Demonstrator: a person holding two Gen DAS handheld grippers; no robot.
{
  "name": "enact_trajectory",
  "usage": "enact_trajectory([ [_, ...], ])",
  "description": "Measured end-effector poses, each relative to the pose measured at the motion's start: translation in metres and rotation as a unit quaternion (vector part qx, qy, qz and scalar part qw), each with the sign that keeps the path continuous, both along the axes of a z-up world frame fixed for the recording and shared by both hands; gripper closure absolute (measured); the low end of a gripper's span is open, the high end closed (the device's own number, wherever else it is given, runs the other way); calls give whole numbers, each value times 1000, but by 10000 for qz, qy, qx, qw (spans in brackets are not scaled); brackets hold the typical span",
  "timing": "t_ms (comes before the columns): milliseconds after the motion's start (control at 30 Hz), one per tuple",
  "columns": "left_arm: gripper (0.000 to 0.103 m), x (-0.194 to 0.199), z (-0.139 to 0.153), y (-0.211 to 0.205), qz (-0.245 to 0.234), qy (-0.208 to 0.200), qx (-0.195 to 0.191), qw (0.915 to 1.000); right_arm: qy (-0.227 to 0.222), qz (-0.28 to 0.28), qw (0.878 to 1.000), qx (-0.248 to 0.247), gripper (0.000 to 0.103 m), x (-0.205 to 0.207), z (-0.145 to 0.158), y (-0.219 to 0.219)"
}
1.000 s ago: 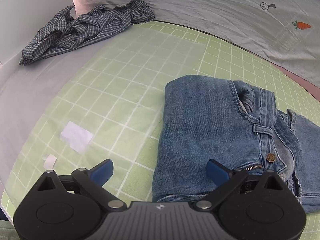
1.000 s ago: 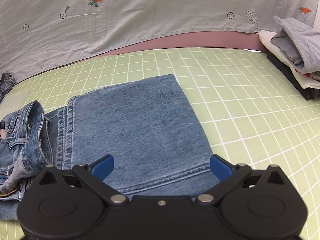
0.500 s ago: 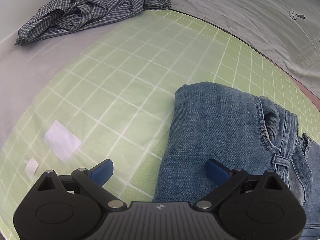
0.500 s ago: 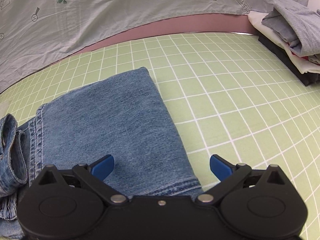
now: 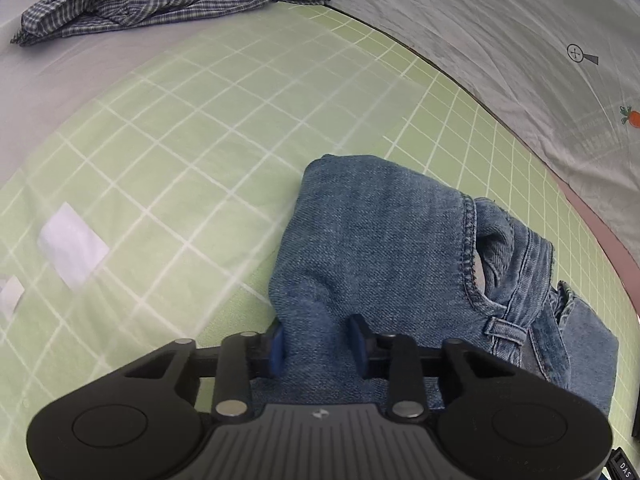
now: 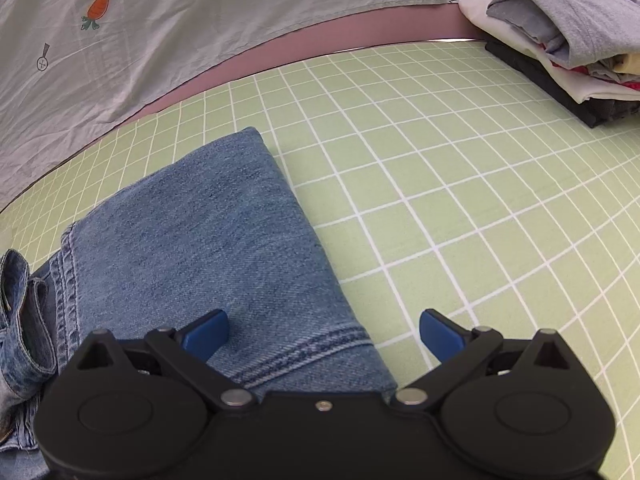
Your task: Fold clothes
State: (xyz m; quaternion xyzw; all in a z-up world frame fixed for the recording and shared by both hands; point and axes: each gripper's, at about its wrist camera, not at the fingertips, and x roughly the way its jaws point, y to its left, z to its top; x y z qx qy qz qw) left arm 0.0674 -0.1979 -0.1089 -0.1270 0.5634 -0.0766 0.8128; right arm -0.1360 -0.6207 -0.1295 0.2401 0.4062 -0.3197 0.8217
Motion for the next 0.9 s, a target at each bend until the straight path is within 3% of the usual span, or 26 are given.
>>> enact_trajectory([
  [33,83,0,2,3,88,4,-50,9999,-22,3,10000,2,0,-1,1,1],
  [167,85,3,7,20,381,50,-219,9990,-111,-29,9999,18,0,-7,4,2],
  [367,86,19,28,35,411,-384,354,9978,-274,-198,9994,22,0,-17,9,-5],
  [467,88,25,46,41,498,-614,424,9960,-311,-297,9990,78,0,-22,8,-6],
  [533,88,24,60,35,410,-743,323,9959,-325,-346,9988,130,0,-23,6,-7],
  [700,89,7,99,-7,-159,-1072,-336,9935,-341,-303,9987,240,0,-20,2,-4],
  [900,90,-10,111,-79,-816,-814,-1178,9863,-369,-233,9986,292,0,-21,2,-2],
])
